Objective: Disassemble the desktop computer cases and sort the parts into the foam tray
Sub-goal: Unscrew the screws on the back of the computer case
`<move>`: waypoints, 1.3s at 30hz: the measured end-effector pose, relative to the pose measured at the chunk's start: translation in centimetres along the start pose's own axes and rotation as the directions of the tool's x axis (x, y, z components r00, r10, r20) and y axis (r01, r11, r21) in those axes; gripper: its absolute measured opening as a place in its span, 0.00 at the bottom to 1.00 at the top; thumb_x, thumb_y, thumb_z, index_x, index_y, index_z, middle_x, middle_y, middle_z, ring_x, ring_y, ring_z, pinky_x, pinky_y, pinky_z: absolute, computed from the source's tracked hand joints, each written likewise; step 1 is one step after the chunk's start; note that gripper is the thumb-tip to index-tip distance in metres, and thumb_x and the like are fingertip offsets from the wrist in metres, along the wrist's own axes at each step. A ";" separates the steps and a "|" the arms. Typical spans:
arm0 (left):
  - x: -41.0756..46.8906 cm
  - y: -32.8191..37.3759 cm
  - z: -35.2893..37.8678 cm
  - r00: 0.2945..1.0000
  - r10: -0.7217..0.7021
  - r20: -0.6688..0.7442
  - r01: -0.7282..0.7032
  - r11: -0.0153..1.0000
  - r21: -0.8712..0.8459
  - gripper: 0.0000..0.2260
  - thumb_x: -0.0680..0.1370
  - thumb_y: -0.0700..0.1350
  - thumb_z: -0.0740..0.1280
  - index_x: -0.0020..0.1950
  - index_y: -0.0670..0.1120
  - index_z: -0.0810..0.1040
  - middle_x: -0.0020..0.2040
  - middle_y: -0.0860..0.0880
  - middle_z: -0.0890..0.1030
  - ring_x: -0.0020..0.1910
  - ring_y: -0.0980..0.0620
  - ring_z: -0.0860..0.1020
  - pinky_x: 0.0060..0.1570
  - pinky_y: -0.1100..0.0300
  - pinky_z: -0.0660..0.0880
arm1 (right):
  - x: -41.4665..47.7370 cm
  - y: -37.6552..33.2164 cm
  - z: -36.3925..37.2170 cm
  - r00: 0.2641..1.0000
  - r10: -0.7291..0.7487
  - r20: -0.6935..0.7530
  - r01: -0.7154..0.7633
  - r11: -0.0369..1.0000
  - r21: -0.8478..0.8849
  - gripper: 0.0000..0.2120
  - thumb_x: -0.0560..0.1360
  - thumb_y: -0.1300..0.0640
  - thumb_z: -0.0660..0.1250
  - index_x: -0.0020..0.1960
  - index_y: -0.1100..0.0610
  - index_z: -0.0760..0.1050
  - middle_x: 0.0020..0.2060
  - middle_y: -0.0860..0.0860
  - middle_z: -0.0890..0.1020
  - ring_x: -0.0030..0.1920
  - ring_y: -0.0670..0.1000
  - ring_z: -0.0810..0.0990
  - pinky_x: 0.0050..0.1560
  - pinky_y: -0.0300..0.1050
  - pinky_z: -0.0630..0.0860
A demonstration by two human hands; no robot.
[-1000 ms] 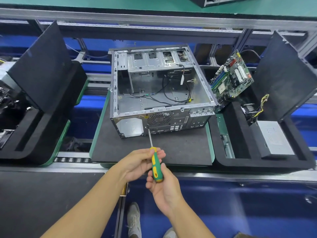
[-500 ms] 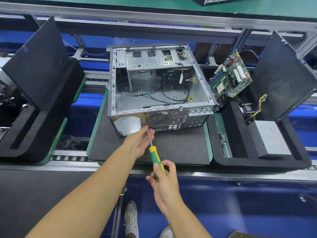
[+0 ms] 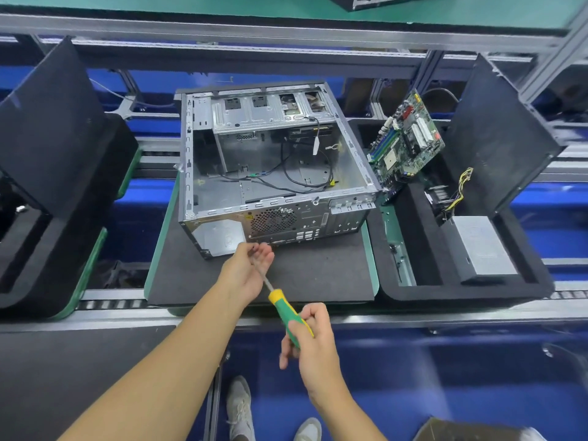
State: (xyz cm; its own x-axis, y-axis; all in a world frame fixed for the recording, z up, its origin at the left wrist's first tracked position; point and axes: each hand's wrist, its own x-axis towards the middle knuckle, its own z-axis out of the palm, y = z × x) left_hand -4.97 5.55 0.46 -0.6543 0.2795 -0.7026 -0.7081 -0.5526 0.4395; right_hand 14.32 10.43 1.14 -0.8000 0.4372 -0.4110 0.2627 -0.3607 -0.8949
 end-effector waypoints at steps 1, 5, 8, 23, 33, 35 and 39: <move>-0.1 -0.2 -0.3 1.000 -0.012 -0.010 0.011 1.000 -0.010 0.09 0.81 0.38 0.58 0.41 0.42 0.71 0.38 0.45 0.75 0.29 0.53 0.78 0.33 0.61 0.79 | -0.3 -0.2 -0.9 1.000 -0.005 0.015 0.005 0.999 0.051 0.07 0.70 0.54 0.64 0.45 0.50 0.67 0.33 0.58 0.75 0.29 0.56 0.73 0.30 0.49 0.73; -1.2 -2.2 -0.3 0.964 -0.257 0.073 0.246 0.960 0.136 0.05 0.69 0.41 0.55 0.33 0.47 0.62 0.30 0.50 0.63 0.24 0.53 0.59 0.23 0.63 0.57 | -0.3 -1.8 -4.3 0.996 -0.059 0.073 0.030 0.938 0.346 0.14 0.74 0.60 0.62 0.59 0.54 0.74 0.40 0.62 0.77 0.32 0.56 0.74 0.27 0.45 0.71; -2.2 -4.7 2.6 0.905 -0.414 0.096 0.356 0.863 0.358 0.08 0.68 0.44 0.55 0.30 0.50 0.58 0.27 0.52 0.58 0.23 0.54 0.52 0.23 0.65 0.49 | 0.9 -4.4 -6.7 0.996 -0.087 0.034 0.067 0.920 0.387 0.21 0.72 0.62 0.61 0.64 0.59 0.76 0.42 0.61 0.78 0.34 0.56 0.75 0.28 0.46 0.71; 0.4 -19.5 20.2 0.910 -0.413 -0.022 0.256 0.519 0.815 0.11 0.80 0.39 0.54 0.38 0.44 0.66 0.33 0.46 0.66 0.31 0.50 0.65 0.39 0.57 0.72 | 3.7 -16.1 -22.4 0.873 -0.120 -0.473 0.195 0.974 0.113 0.07 0.82 0.55 0.60 0.52 0.56 0.76 0.35 0.50 0.77 0.30 0.48 0.74 0.28 0.43 0.71; 2.6 -22.3 24.2 0.906 -0.358 -0.226 0.364 0.386 0.847 0.32 0.82 0.56 0.53 0.82 0.43 0.48 0.82 0.41 0.49 0.80 0.37 0.48 0.76 0.35 0.41 | 2.2 -15.2 -25.3 0.850 -0.120 -0.514 0.220 0.966 0.138 0.11 0.77 0.51 0.62 0.52 0.58 0.75 0.38 0.53 0.77 0.32 0.49 0.74 0.30 0.44 0.73; 2.2 -22.2 24.5 0.907 -0.366 -0.209 0.364 0.434 0.824 0.34 0.81 0.58 0.55 0.82 0.44 0.50 0.82 0.41 0.50 0.80 0.37 0.49 0.75 0.34 0.41 | 2.3 -15.4 -24.8 0.860 -0.127 -0.494 0.218 0.967 0.132 0.11 0.77 0.50 0.62 0.50 0.57 0.75 0.38 0.52 0.78 0.32 0.49 0.74 0.30 0.44 0.73; 1.2 -20.6 24.1 0.906 -0.413 -0.090 0.311 0.508 0.803 0.34 0.81 0.60 0.55 0.82 0.44 0.51 0.82 0.43 0.50 0.80 0.40 0.50 0.76 0.38 0.44 | 2.4 -16.1 -23.4 0.889 -0.150 -0.433 0.227 0.965 0.132 0.11 0.78 0.50 0.63 0.54 0.56 0.76 0.38 0.51 0.78 0.32 0.49 0.74 0.29 0.44 0.72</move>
State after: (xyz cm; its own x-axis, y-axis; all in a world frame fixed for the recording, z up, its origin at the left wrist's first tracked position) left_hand 2.40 36.17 4.01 -0.2766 0.4113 -0.8685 -0.7765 0.4368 0.4541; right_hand 20.77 36.55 10.46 -0.5172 0.7992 -0.3064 0.0005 -0.3577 -0.9338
